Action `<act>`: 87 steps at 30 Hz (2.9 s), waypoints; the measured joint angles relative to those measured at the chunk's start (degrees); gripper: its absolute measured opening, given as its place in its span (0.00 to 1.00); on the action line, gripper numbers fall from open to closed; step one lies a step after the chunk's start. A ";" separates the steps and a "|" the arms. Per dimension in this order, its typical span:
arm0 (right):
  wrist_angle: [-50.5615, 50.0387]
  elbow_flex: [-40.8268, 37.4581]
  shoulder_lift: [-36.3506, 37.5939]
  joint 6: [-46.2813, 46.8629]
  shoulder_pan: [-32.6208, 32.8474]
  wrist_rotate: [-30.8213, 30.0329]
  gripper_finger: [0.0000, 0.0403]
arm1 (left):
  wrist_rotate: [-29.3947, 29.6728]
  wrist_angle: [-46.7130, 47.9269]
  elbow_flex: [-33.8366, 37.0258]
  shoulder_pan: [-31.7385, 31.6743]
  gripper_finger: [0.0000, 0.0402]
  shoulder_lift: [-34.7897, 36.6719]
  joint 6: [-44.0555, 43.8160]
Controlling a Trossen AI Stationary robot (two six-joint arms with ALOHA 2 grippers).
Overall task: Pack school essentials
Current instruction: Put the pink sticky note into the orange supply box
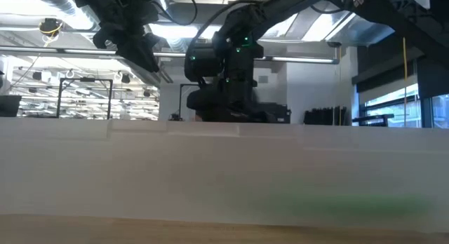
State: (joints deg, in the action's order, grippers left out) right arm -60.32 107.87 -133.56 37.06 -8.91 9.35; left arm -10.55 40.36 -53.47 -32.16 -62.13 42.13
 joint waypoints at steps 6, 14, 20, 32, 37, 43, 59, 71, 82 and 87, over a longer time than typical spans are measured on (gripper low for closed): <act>-0.08 0.00 0.00 -0.91 -0.28 0.02 0.94 | 0.00 0.02 0.00 -0.01 0.23 0.00 0.00; -0.88 3.17 0.02 -2.95 -0.48 -2.19 0.94 | 0.01 0.04 0.00 0.00 0.23 0.00 0.00; -4.94 8.63 0.07 -5.85 -0.74 -3.71 0.94 | 0.00 0.13 0.00 -0.02 0.23 0.00 0.00; -17.84 25.15 0.24 -11.32 1.54 -3.84 0.94 | -0.01 1.33 -0.02 -0.06 0.23 5.28 0.00; -20.15 27.08 0.71 -15.53 4.77 0.21 0.94 | -3.75 2.69 -0.06 -0.06 0.23 9.76 -2.50; -21.53 27.06 1.42 -19.07 9.22 0.85 0.94 | -15.04 8.66 -0.07 0.45 0.23 13.37 -9.10; -23.22 27.06 1.44 -20.50 22.58 1.32 0.94 | -23.26 11.47 -0.07 12.26 0.23 14.71 -14.49; -12.55 21.05 1.52 -11.20 26.98 3.77 0.94 | -23.46 9.68 -0.07 17.99 0.23 14.93 -13.99; -5.39 10.53 1.44 -10.10 29.43 5.03 0.94 | -23.45 9.70 -0.07 19.26 0.23 14.91 -13.07; -2.45 5.93 1.44 -10.08 29.95 5.27 0.94 | -23.45 9.70 -0.07 19.24 0.23 14.91 -13.07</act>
State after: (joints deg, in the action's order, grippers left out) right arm -62.77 113.81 -132.11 26.98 21.04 14.62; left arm -34.00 50.06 -53.54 -12.93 -47.22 29.06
